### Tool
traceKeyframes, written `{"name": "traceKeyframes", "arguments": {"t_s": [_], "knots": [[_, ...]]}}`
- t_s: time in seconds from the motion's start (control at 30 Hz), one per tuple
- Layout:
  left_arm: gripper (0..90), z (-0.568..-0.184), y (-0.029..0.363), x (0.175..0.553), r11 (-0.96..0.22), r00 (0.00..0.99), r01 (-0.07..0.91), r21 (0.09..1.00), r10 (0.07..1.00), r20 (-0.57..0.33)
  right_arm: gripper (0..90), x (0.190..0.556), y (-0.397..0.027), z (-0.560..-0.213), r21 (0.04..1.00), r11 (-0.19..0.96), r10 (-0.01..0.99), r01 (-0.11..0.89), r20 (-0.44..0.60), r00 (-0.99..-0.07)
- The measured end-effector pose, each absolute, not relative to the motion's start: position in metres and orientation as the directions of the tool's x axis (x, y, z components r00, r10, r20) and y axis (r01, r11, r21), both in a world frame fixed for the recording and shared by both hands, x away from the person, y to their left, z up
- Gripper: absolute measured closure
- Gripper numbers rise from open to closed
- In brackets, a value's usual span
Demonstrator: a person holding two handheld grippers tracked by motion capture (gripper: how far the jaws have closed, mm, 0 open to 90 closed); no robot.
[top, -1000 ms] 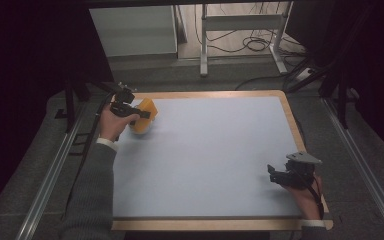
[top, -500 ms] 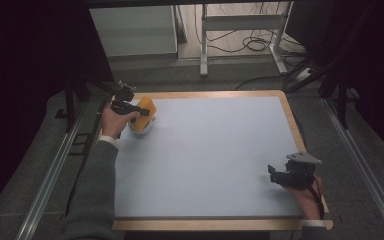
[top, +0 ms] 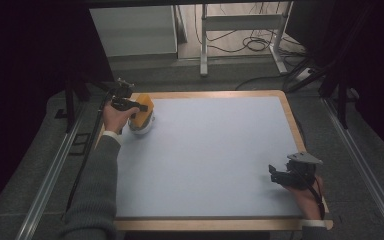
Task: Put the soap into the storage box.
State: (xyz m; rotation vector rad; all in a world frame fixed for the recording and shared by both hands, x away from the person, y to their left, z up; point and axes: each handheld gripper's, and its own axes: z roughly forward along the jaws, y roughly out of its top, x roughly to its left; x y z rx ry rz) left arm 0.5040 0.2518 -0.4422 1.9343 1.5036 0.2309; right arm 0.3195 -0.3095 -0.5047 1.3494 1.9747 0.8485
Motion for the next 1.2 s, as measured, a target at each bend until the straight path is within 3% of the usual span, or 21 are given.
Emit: {"name": "traceKeyframes", "arguments": {"t_s": [1.2], "knots": [[61.0, -0.472, 0.26, 0.512, -0.015, 0.202, 0.813, 0.582, 0.945, -0.259, 6.7, 0.319, -0.311, -0.505, 0.774, 0.284, 0.944, 0.567, -0.122, -0.305]]}}
